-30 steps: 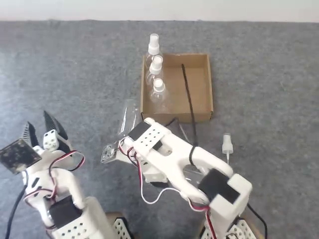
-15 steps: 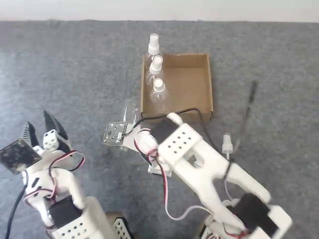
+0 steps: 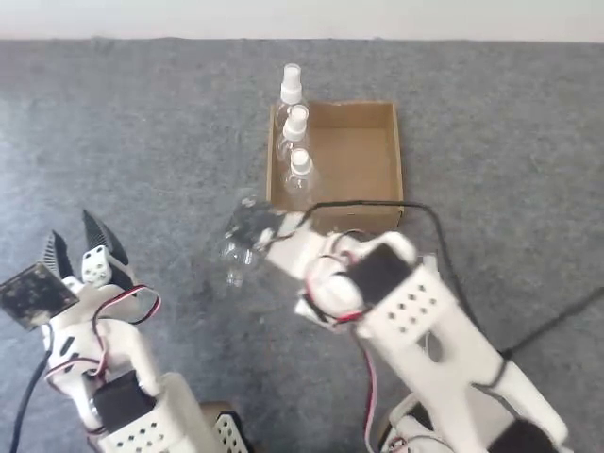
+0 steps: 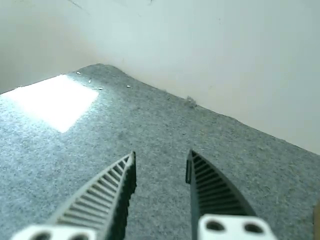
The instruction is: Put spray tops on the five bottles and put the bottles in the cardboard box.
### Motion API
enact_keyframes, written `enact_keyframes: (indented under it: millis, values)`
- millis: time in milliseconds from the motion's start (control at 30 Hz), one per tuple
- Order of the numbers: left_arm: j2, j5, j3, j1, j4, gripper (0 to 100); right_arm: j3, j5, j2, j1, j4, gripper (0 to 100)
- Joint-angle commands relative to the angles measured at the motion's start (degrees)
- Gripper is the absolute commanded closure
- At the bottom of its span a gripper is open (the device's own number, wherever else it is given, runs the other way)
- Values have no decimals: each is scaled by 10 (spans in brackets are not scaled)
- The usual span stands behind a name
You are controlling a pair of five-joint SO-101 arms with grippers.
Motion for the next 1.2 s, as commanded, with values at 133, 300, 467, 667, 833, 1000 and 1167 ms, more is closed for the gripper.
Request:
enact_keyframes:
  millis: [133,300,467,667,833,1000,1167]
  values:
    - [-11,7,-6,12,-15,844,48,-36,-141,93,-34,898]
    - [-11,6,-6,18,-13,844,104,-73,-222,161,-77,898]
    - [-11,5,-5,33,-12,844,156,-115,-280,242,-119,898]
    - [-11,-34,3,69,-12,844,190,-156,-310,316,-158,898]
    - [-11,-35,4,77,-11,844,191,-164,-315,360,-167,898]
    - [-11,-35,4,77,-11,844,191,-184,-315,407,-173,898]
    - [-11,-35,4,77,-11,844,196,-187,-315,436,-187,898]
